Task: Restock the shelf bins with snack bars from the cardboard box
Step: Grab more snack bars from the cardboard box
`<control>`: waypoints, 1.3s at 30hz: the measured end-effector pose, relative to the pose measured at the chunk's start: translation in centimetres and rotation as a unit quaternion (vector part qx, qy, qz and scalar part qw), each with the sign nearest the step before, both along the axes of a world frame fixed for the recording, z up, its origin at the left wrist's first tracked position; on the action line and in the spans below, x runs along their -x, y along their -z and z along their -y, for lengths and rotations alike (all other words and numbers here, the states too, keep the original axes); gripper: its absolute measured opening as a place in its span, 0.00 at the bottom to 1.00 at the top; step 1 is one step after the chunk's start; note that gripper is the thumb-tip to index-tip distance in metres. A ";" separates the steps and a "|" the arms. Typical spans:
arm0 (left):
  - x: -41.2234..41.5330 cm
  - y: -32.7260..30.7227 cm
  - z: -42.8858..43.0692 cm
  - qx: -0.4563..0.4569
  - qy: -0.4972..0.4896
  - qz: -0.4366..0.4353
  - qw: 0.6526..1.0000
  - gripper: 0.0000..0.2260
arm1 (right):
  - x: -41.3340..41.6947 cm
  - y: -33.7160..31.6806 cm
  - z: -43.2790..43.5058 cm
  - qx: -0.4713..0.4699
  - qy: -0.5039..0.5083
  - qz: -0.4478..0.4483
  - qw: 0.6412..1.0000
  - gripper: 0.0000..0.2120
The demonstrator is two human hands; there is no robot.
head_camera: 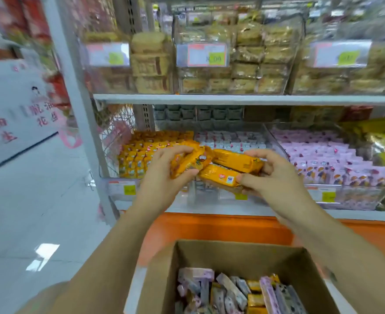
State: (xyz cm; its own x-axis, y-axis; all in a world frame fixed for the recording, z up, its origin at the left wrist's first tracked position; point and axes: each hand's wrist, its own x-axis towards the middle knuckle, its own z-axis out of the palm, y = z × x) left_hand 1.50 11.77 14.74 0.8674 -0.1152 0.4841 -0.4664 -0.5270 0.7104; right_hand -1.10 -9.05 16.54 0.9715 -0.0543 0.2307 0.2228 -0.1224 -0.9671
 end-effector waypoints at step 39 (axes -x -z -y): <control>-14.2 4.5 -8.2 0.335 -0.104 -0.049 0.935 0.18 | -20.3 0.5 -16.0 0.454 -0.065 0.131 0.879 0.26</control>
State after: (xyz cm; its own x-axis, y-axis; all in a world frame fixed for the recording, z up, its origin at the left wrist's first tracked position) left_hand 15.68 19.97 10.21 0.8810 0.3624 0.3042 -0.3186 -0.0209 0.9476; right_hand 19.24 6.92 16.08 0.8626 0.3756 0.3389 0.4931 -0.7736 -0.3979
